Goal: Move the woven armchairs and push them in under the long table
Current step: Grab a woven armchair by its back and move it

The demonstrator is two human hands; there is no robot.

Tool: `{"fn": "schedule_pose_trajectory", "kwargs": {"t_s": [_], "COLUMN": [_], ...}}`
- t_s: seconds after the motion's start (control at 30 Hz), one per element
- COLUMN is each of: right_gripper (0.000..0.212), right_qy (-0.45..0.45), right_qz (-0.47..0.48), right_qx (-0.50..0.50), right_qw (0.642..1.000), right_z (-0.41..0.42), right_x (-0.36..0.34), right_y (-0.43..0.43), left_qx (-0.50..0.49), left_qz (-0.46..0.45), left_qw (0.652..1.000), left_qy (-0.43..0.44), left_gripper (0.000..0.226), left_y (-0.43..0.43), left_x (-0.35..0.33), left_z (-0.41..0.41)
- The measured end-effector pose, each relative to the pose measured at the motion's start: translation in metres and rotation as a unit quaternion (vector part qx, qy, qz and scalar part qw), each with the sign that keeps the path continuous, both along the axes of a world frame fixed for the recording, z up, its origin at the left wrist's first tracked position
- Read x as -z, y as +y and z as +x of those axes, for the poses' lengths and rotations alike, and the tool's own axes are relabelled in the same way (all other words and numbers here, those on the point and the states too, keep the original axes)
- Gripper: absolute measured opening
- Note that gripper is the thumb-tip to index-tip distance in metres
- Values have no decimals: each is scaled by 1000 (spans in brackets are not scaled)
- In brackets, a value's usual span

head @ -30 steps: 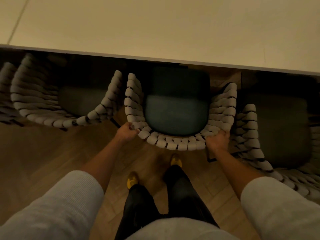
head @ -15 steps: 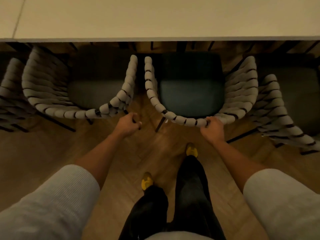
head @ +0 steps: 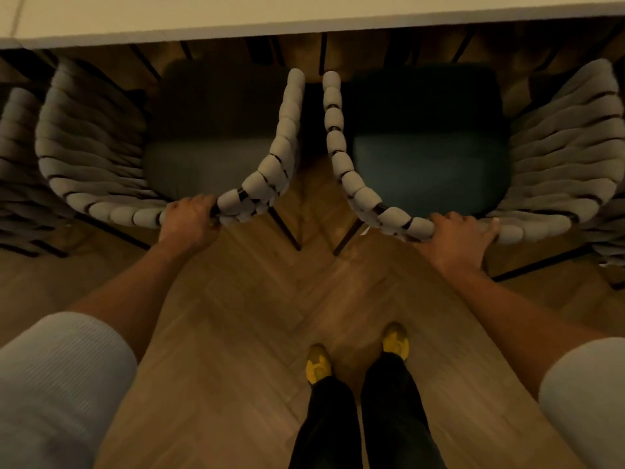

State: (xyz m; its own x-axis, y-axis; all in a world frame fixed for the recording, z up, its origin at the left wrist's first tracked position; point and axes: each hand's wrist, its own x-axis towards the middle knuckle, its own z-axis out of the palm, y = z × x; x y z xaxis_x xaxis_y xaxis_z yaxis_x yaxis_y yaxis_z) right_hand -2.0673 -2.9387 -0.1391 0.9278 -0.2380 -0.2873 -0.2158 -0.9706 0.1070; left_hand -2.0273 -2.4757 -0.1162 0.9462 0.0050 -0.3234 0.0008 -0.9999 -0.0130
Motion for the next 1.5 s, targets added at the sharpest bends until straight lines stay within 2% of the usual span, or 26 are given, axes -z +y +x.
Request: {"fn": "schedule_pose_trajectory", "kwargs": {"t_s": [0.1,0.17,0.23,0.33,0.57,0.8,1.0,1.1,1.23,1.5], "right_gripper": [53,47,39,31,18,35,32,29,35,34], "right_qy": [0,-34,-61,-57,-59,-46,34,42,51,53], "right_qz": [-76,-73,-54,-53,-51,-13,-3,-7,-20,-35], "right_qx": [-15,-38,-59,-67,-69,-97,-120,-103,-89,-80], "right_qw": [997,996,995,995,995,994,992,994,995,995], "right_z": [5,4,3,5,18,57,64,56,38,43], "right_x": [0,4,11,15,9,-5,-15,-16,-21,-29], "right_y": [3,-1,-9,-13,-8,-16,-23,-24,-24,-19], "left_qx": [-1,-24,-34,-31,-34,-40,-58,-56,-45,-82], "left_qz": [-6,-3,35,79,95,89,86,101,126,109], "left_qw": [1000,999,998,996,995,995,995,993,991,989], "left_qy": [16,43,32,9,-17,-27,10,12,16,52], "left_gripper": [32,37,31,33,39,42,29,25,27,25], "left_y": [10,15,14,10,-7,-41,-42,-42,-41,-50], "left_x": [2,3,6,12,9,19,11,10,11,6], "left_z": [12,19,21,18,10,2,4,2,-5,11]}}
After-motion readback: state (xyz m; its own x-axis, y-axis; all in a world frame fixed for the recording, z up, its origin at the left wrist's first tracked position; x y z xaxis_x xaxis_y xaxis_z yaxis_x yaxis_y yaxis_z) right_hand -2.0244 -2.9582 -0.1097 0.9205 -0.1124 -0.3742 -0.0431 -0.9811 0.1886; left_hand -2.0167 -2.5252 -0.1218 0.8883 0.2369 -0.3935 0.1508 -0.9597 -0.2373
